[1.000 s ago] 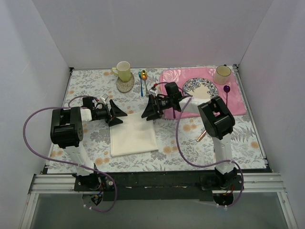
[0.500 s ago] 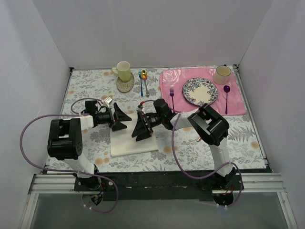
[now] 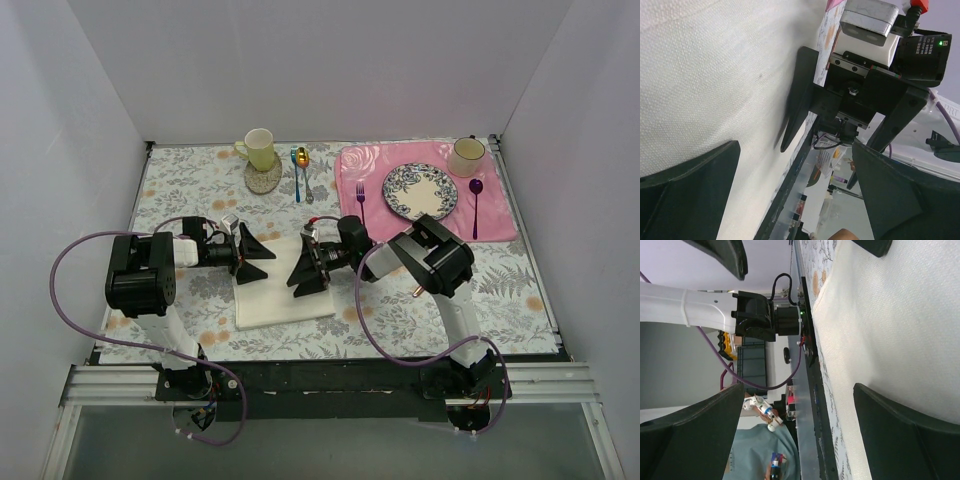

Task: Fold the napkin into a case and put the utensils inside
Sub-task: Smooth out the lower triangle-folded napkin at the center of the board.

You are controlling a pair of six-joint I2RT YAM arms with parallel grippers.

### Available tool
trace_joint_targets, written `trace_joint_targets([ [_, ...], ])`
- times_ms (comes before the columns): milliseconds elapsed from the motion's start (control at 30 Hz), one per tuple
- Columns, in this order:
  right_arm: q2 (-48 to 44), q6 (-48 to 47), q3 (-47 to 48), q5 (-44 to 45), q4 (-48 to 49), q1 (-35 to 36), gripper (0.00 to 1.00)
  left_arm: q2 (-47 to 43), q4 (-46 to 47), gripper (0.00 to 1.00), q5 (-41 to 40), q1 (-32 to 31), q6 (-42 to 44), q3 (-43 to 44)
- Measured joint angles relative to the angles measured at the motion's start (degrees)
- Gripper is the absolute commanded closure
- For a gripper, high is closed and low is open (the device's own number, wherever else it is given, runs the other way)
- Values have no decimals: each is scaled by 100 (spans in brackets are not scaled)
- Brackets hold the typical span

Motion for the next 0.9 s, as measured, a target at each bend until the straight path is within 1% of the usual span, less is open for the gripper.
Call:
trace_joint_targets([
  [167, -28, 402, -365, -2, 734, -125, 1, 2, -37, 2, 9, 11, 70, 2],
  [333, 39, 1202, -728, 72, 1661, -260, 1, 15, -44, 2, 31, 26, 105, 2],
  [433, 177, 1596, -728, 63, 2203, -262, 2, 24, -70, 2, 61, 28, 151, 20],
  [500, 186, 1744, -647, 37, 2234, -258, 6, 24, -109, 2, 87, 31, 214, 37],
  [533, 177, 1770, -573, 22, 2179, -258, 10, 20, -144, 2, 107, 33, 273, 46],
  [600, 114, 1639, -358, -37, 1880, -260, 16, -72, -251, 2, 96, 31, 455, 66],
  [633, 9, 1493, -175, -57, 1497, -262, 23, -173, -323, 2, 55, 28, 584, 74],
  [700, -262, 933, 140, -79, 758, -293, 26, -417, -551, 2, -66, 28, 857, 197],
  [733, -437, 564, 367, -66, 275, -326, 30, -535, -664, 2, -96, 31, 999, 299],
  [767, -623, 140, 619, -39, -286, -378, 32, -675, -802, 2, -125, 31, 1163, 452],
  [833, -922, -931, 1241, 131, -1515, -527, 36, -962, -962, 2, -192, 31, 1482, 793],
  [900, -1064, -2024, 1937, 433, -2677, -723, 38, -1235, -1049, 2, -275, 31, 1788, 1034],
])
